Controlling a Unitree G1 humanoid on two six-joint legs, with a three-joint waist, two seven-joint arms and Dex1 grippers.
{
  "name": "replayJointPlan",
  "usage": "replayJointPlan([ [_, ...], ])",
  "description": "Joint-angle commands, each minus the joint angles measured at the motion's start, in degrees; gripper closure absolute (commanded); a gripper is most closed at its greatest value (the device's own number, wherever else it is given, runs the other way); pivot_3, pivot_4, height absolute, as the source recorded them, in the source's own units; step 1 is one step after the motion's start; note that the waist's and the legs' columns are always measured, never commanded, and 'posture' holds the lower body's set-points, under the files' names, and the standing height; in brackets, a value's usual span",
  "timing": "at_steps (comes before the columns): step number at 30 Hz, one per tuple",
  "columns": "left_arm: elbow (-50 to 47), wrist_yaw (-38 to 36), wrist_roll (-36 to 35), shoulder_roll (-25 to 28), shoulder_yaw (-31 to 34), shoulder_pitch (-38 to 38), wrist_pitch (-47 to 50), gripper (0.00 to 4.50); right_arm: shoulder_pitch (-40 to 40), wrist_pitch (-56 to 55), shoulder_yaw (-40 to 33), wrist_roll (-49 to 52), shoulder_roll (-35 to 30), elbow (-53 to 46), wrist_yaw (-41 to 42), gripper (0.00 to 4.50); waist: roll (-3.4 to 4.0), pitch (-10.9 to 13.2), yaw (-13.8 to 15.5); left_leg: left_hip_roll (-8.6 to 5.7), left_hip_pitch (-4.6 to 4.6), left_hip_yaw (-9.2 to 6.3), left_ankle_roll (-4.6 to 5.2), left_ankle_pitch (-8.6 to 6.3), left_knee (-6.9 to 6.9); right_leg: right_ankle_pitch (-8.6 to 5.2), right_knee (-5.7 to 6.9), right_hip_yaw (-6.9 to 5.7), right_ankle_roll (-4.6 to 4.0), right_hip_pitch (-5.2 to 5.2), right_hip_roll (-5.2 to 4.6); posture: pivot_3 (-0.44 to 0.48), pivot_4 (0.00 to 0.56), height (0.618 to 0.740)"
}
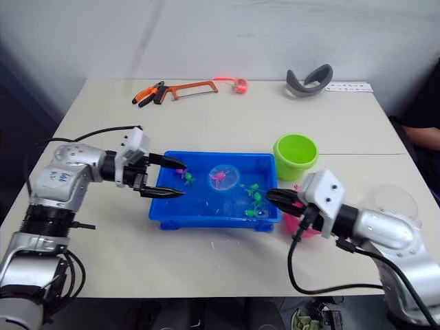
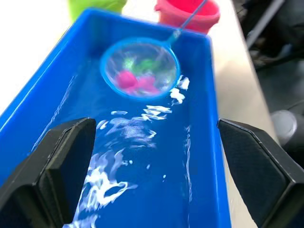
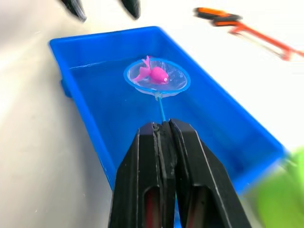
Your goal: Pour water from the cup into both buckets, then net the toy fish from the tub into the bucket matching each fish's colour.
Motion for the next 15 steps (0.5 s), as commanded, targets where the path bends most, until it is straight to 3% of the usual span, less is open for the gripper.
replayJointPlan([
  [1, -1.17, -1.2, -2.06, -4.04, -1.96, -2.14, 0.37, 0.06, 7.42, 4.89, -14.43, 8.06, -0.33, -9.6, -2.41, 4.5, 0.0, 0.0, -0.45, 0.02, 0.05, 0.06, 0.0, 0.0, 0.0, 0.0, 0.0, 0.08, 0.0, 0.0, 0.01, 0.0, 0.15, 0.74],
  [3, -0.89, -1.12, -2.36, -7.63, -3.54, -2.75, -0.09, 0.06, 13.76, 6.64, -23.6, 10.59, 0.29, -13.55, -2.54, 4.5, 0.06, -0.03, 0.28, -0.01, 0.09, -0.04, 0.04, 0.02, -0.06, 0.0, 0.02, 0.06, -0.01, 0.03, 0.07, 0.0, 0.15, 0.74],
  [11, 1.81, -1.89, -1.26, -13.54, -5.96, -3.74, -3.04, 0.06, 32.17, 4.57, -45.71, 20.07, 3.6, -18.11, -3.24, 4.5, 0.04, -0.05, 1.27, -0.14, 0.13, -0.02, 0.2, 0.02, 0.0, 0.06, -0.04, 0.17, 0.1, 0.15, 0.09, 0.0, 0.15, 0.74],
  [15, 4.1, -2.83, -0.85, -14.84, -6.55, -4.97, -4.65, 0.06, 41.25, -0.36, -50.84, 18.99, 5.77, -18.11, -1.77, 4.5, 0.04, -0.05, 1.3, -0.15, 0.13, -0.05, 0.2, 0.02, -0.05, 0.06, -0.11, 0.18, 0.1, 0.16, 0.13, 0.0, 0.15, 0.74],
])
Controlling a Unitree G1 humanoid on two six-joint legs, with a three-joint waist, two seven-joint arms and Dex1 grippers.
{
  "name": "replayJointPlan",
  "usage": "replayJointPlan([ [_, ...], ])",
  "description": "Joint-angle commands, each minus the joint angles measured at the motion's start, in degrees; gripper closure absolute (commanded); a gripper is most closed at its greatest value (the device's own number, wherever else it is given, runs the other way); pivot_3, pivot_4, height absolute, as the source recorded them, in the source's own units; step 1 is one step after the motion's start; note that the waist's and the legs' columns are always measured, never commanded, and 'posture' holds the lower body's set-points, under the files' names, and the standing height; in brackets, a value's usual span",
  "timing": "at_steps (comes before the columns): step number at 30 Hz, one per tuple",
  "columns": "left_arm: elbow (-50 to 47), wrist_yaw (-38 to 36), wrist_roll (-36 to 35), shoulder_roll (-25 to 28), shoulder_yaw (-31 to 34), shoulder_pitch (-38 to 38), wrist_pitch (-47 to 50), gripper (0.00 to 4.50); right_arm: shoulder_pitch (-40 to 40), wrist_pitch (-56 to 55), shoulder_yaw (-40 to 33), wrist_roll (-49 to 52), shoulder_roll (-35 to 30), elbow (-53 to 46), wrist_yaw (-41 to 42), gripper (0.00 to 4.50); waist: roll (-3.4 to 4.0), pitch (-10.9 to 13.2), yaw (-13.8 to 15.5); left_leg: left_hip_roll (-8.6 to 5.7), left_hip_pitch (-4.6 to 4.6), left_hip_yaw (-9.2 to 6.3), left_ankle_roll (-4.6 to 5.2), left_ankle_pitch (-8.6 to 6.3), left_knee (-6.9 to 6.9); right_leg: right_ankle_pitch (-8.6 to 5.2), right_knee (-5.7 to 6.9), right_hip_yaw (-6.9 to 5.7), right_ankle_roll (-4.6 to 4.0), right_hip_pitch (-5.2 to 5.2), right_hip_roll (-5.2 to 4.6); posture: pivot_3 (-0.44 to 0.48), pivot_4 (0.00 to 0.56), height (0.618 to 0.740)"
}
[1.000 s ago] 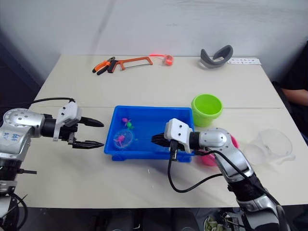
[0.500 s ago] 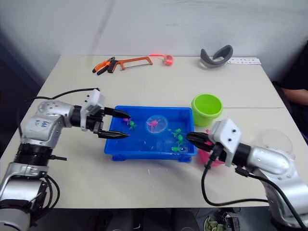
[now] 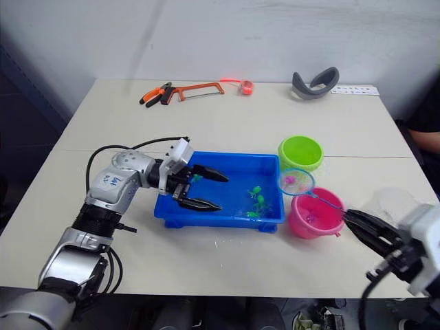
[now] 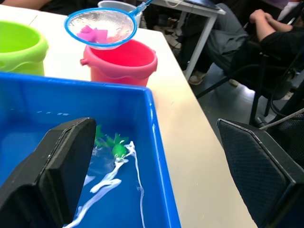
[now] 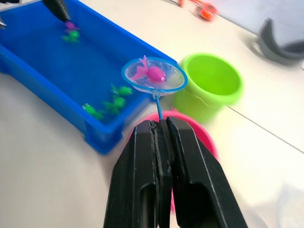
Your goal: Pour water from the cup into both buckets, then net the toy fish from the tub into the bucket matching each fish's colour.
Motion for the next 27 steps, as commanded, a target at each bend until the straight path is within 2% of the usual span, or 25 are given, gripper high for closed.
replayJointPlan([
  [1, 1.02, -1.36, 0.2, -0.85, -0.35, -2.05, -2.27, 0.06, 5.57, -5.81, -4.33, -2.5, 1.52, -4.68, 1.97, 4.5, 0.0, 0.0, -0.05, -0.01, -0.01, 0.0, 0.01, -0.01, 0.0, 0.0, -0.01, 0.0, 0.0, 0.0, 0.0, 0.0, 0.15, 0.74],
  [5, 2.72, -1.93, 0.68, -1.49, -0.66, -2.89, -3.69, 0.06, 10.21, -12.45, -3.92, -9.54, 3.28, -3.39, 3.08, 4.5, 0.0, 0.0, -0.28, -0.03, 0.0, 0.03, 0.03, -0.02, -0.02, 0.0, -0.03, 0.02, 0.0, -0.01, -0.01, 0.0, 0.15, 0.74],
  [12, 4.9, -2.23, 1.41, -2.14, -0.36, -3.86, -5.3, 0.06, 12.06, -33.62, 1.84, -34.94, 1.55, 0.54, 4.71, 4.5, 0.0, 0.0, -0.11, -0.1, -0.01, 0.02, -0.05, 0.02, -0.02, -0.01, -0.05, 0.01, 0.0, -0.03, -0.02, 0.0, 0.15, 0.74],
  [15, 4.74, -1.96, 1.41, -2.24, -0.29, -3.92, -5.25, 0.06, 12.37, -46.19, 3.11, -45.88, -1.58, 3.28, 6.43, 4.5, 0.0, 0.0, -0.1, -0.33, -0.01, 0.03, -0.09, 0.05, -0.02, -0.01, -0.07, 0.01, 0.01, -0.03, -0.02, 0.0, 0.15, 0.74],
  [18, 4.94, -1.62, 1.42, -2.19, -0.02, -4.05, -5.33, 0.06, 12.63, -62.01, 1.44, -56.3, -4.41, 10.14, 5.48, 4.5, 0.0, 0.0, -0.09, -0.4, -0.01, 0.02, -0.13, 0.07, -0.02, -0.01, -0.06, 0.01, 0.01, -0.03, -0.03, 0.0, 0.15, 0.74],
  [22, 5.51, -1.54, 1.49, -2.0, 0.23, -4.23, -5.6, 0.06, 10.42, -74.19, -1.41, -62.72, -6.55, 16.3, 1.98, 4.5, 0.0, 0.0, -0.06, -0.47, -0.01, 0.02, -0.19, 0.11, -0.02, -0.02, -0.08, 0.01, 0.02, -0.02, -0.07, 0.0, 0.15, 0.74],
  [27, 6.68, -1.34, 1.61, -1.96, 0.53, -4.52, -6.23, 0.06, 8.88, -81.08, -2.32, -64.77, -7.49, 19.92, -0.27, 4.5, 0.0, 0.0, -0.09, -0.46, 0.0, 0.01, -0.24, 0.13, -0.01, -0.01, -0.06, 0.01, 0.02, -0.01, -0.08, 0.0, 0.15, 0.74],
])
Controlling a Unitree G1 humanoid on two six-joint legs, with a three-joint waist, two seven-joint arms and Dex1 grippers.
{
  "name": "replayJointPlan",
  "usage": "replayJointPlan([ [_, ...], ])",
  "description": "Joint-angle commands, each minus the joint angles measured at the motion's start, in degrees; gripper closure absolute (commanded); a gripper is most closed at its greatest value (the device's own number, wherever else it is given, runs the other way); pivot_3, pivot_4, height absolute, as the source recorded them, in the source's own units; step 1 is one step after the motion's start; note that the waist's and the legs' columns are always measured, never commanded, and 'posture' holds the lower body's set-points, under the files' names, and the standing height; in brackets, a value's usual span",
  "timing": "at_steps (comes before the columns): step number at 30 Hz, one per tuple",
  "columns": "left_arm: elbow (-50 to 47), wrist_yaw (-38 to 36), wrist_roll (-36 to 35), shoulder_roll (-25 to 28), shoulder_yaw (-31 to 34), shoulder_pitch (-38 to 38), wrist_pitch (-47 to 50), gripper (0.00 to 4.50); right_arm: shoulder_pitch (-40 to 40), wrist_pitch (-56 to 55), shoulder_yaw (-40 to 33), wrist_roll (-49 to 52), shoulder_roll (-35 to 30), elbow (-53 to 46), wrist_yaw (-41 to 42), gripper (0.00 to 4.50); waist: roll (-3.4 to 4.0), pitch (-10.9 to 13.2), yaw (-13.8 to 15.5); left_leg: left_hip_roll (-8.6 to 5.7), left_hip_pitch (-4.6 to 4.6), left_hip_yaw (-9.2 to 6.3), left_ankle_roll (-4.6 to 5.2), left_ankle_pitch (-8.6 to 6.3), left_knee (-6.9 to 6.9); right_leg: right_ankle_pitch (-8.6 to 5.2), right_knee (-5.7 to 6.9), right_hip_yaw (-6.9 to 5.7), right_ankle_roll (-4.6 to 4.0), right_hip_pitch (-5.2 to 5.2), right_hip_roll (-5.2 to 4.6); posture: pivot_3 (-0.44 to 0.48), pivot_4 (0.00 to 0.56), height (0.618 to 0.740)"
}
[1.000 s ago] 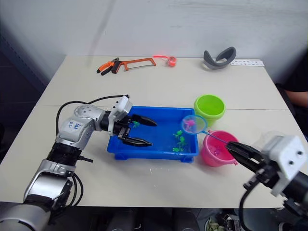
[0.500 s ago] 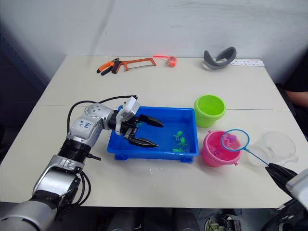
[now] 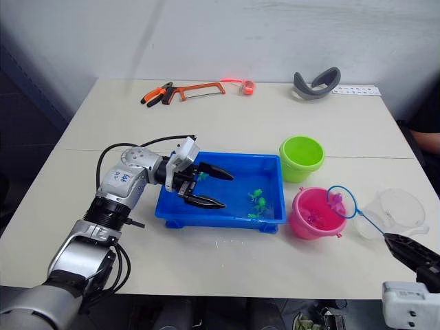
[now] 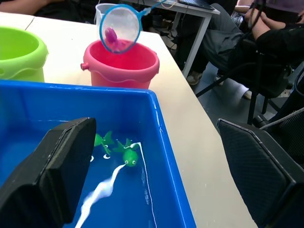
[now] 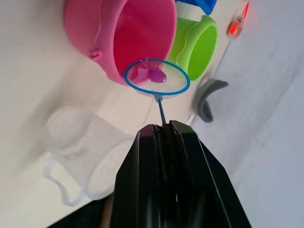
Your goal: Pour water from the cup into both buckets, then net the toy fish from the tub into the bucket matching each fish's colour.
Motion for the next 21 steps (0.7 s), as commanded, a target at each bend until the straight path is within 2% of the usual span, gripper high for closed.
replayJointPlan([
  [1, 0.05, 0.24, 0.09, -0.18, 0.91, -1.49, -1.02, 0.06, -0.25, -5.05, -1.38, -0.89, -0.42, 1.25, -1.75, 4.5, 0.0, 0.0, -0.04, 0.01, 0.0, 0.0, 0.0, 0.0, 0.0, 0.0, 0.0, 0.0, 0.0, 0.0, 0.0, 0.0, 0.15, 0.74],
  [9, 1.0, 0.49, 0.16, -0.26, 0.96, -2.06, -1.63, 0.06, -0.47, -10.31, -0.57, -2.62, -2.17, 3.37, -2.29, 4.5, 0.0, 0.0, -0.08, -0.01, 0.09, 0.02, -0.01, 0.01, 0.02, 0.0, 0.02, 0.01, 0.0, 0.09, -0.02, 0.0, 0.15, 0.74],
  [13, 1.5, 0.7, 0.21, -0.44, 1.0, -2.27, -2.01, 0.06, -2.78, -9.57, -2.29, -3.52, -3.89, 4.78, -2.93, 4.5, 0.0, 0.0, -0.08, 0.0, 0.1, 0.0, -0.01, 0.01, 0.02, 0.0, 0.01, 0.0, 0.0, 0.11, -0.02, 0.0, 0.15, 0.74],
  [17, 1.05, 0.8, 0.15, -0.68, 0.85, -1.98, -2.0, 0.06, -0.96, -12.56, 0.58, -2.39, -4.21, 3.17, -1.83, 4.5, 0.0, 0.0, 0.01, 0.01, 0.11, -0.03, -0.01, 0.01, 0.02, 0.0, 0.02, -0.01, 0.0, 0.11, -0.01, 0.0, 0.15, 0.74],
  [21, 1.27, 1.03, 0.09, -0.98, 0.95, -2.14, -2.05, 0.06, -2.99, -12.49, -1.71, -3.16, -6.32, 6.27, -2.35, 4.5, 0.0, 0.0, -0.07, 0.0, 0.1, -0.02, 0.0, 0.01, 0.04, 0.0, 0.01, -0.01, 0.0, 0.14, -0.04, 0.0, 0.15, 0.74],
])
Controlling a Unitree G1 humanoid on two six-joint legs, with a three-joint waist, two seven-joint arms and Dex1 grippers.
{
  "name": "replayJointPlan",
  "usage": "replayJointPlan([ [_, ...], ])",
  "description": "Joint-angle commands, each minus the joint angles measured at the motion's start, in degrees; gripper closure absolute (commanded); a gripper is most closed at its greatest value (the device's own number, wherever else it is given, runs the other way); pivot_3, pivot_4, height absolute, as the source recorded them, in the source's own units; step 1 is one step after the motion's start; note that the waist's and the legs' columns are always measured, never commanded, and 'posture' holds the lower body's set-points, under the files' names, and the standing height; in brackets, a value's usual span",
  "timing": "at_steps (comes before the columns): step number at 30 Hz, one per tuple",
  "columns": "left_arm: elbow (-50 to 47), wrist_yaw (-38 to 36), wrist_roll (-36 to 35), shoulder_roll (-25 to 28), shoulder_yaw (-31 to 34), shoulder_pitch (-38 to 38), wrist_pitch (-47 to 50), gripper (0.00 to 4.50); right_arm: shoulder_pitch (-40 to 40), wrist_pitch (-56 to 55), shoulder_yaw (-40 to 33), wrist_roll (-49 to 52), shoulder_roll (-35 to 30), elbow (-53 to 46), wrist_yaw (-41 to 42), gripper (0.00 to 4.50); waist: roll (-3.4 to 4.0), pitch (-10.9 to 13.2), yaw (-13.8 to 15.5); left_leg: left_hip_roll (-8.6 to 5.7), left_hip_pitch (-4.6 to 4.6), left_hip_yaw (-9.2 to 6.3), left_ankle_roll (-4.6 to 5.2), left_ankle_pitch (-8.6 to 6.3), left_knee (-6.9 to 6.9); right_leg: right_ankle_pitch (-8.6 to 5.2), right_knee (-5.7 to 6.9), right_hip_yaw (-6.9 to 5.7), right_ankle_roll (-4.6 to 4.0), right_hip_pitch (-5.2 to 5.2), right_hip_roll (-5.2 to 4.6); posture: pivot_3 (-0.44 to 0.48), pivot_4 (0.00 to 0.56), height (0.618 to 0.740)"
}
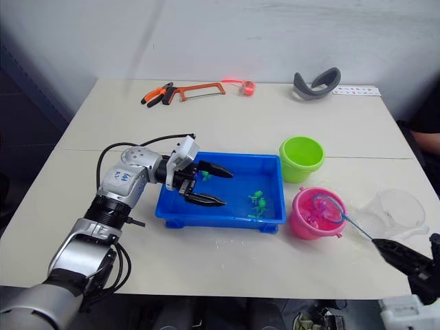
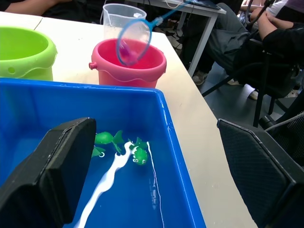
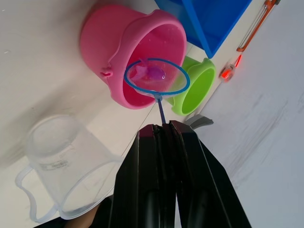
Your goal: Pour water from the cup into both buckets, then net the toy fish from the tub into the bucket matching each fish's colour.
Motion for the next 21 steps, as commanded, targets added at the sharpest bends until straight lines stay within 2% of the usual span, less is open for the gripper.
replayJointPlan([
  [1, -0.71, 0.27, -0.12, -0.56, 0.93, -1.51, -0.75, 0.06, -1.5, -0.28, -2.97, 0.37, -2.33, 2.45, -0.46, 4.5, 0.0, 0.0, -0.03, 0.0, 0.01, 0.0, 0.01, 0.0, 0.04, 0.01, 0.0, 0.0, 0.01, 0.03, -0.01, 0.0, 0.15, 0.74],
  [9, -0.84, 0.69, -0.17, -1.17, 1.0, -1.33, -0.76, 0.06, -3.13, -7.54, -2.81, -0.19, -6.59, 5.55, -0.62, 4.5, -0.02, 0.01, -0.14, -0.03, 0.68, 0.0, 0.04, -0.05, -0.13, -0.01, -0.23, -0.01, 0.0, 0.74, -0.01, 0.0, 0.15, 0.74],
  [12, -0.86, 0.84, -0.21, -1.55, 0.9, -1.31, -0.83, 0.06, -2.18, -12.45, -1.61, 0.14, -8.98, 6.97, -0.23, 4.5, -0.02, 0.01, -0.15, -0.03, 0.7, 0.0, 0.05, -0.06, -0.13, 0.0, -0.25, 0.02, 0.0, 0.77, 0.0, 0.0, 0.15, 0.74],
  [16, -0.33, 1.27, -0.26, -2.15, 1.16, -1.66, -1.03, 0.06, -5.16, -13.52, -3.26, -0.77, -13.58, 12.35, -0.07, 4.5, -0.02, 0.01, -0.16, 0.0, 0.7, 0.02, 0.06, -0.06, -0.12, 0.0, -0.27, 0.02, 0.01, 0.78, -0.04, 0.0, 0.15, 0.74],
  [21, -0.06, 1.6, -0.15, -2.53, 1.37, -1.51, -1.43, 0.06, -7.21, -14.4, -2.86, -0.35, -15.86, 14.58, 0.46, 4.5, -0.03, 0.02, -0.13, 0.01, 0.71, 0.0, 0.08, -0.07, -0.14, 0.0, -0.3, 0.04, 0.01, 0.78, -0.02, 0.0, 0.15, 0.74],
])
